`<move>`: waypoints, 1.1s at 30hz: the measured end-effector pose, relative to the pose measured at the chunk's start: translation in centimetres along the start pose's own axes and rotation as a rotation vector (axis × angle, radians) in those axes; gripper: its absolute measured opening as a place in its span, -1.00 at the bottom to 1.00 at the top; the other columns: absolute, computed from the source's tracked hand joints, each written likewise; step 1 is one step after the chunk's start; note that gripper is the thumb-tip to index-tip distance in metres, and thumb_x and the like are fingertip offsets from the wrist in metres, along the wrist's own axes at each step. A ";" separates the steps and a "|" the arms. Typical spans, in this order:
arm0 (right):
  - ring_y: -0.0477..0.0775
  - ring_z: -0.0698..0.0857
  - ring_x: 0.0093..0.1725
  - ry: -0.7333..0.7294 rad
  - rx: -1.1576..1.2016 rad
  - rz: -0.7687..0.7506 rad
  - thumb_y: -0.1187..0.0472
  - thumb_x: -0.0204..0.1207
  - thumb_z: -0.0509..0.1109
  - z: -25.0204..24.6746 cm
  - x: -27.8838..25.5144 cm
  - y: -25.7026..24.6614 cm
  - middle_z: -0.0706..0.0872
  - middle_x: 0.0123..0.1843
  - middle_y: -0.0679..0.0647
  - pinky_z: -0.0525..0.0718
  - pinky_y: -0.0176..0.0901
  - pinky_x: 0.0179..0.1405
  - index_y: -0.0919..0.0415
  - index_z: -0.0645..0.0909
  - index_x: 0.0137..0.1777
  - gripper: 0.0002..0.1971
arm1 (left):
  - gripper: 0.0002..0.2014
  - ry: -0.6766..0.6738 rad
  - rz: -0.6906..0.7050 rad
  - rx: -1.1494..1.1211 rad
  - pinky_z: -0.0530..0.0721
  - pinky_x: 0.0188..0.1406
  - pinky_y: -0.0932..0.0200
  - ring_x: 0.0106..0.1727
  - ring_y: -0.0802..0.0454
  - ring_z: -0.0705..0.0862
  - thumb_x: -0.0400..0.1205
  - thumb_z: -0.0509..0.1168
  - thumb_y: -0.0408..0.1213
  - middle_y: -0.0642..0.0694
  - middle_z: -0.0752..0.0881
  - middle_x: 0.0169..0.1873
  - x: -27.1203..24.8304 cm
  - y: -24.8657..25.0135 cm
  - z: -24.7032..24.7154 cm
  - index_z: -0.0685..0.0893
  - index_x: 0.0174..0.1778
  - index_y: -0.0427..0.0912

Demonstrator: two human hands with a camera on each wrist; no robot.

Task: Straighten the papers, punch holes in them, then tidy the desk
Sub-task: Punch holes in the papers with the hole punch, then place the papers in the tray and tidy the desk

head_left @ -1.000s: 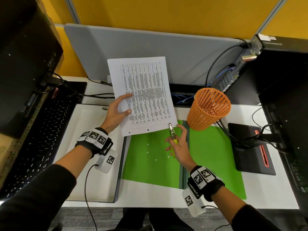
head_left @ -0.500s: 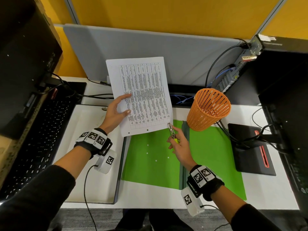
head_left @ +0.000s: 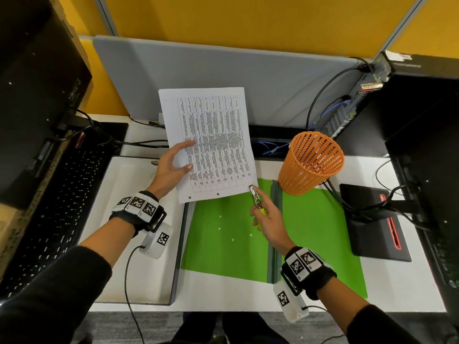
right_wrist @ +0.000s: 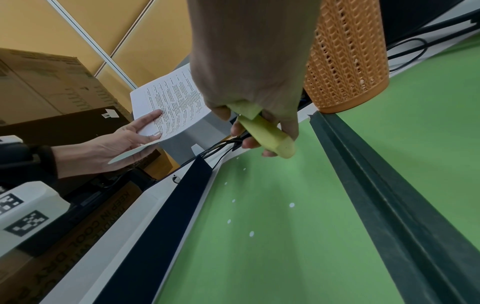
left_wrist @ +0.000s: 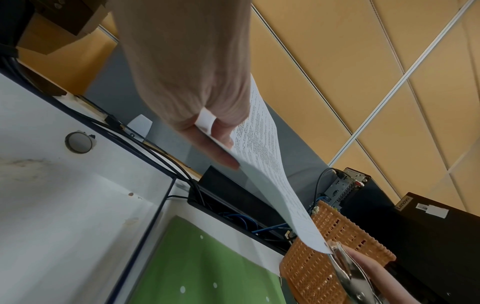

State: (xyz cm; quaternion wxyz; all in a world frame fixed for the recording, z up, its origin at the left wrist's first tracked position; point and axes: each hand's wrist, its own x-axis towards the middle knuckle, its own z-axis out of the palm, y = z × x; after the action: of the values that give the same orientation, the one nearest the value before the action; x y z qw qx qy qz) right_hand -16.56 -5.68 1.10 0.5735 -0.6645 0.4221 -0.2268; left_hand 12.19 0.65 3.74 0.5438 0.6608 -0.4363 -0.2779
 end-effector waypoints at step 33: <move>0.25 0.48 0.27 0.345 -0.751 0.260 0.18 0.54 0.32 -6.4 0.5 3.8 0.56 0.28 0.26 0.44 0.14 0.27 0.30 0.54 0.22 -0.70 | -0.38 -0.014 -0.061 -0.033 0.36 0.54 -0.24 0.52 0.08 0.41 0.48 0.38 -0.67 0.31 0.53 0.34 -1.3 0.3 -0.7 0.57 0.33 0.06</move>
State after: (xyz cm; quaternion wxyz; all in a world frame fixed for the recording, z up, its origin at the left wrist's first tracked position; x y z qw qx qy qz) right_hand -22.40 -9.70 -1.09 0.2366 -0.7208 0.6451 -0.0911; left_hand 12.10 2.12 4.02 0.5428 0.6630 -0.4150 -0.3059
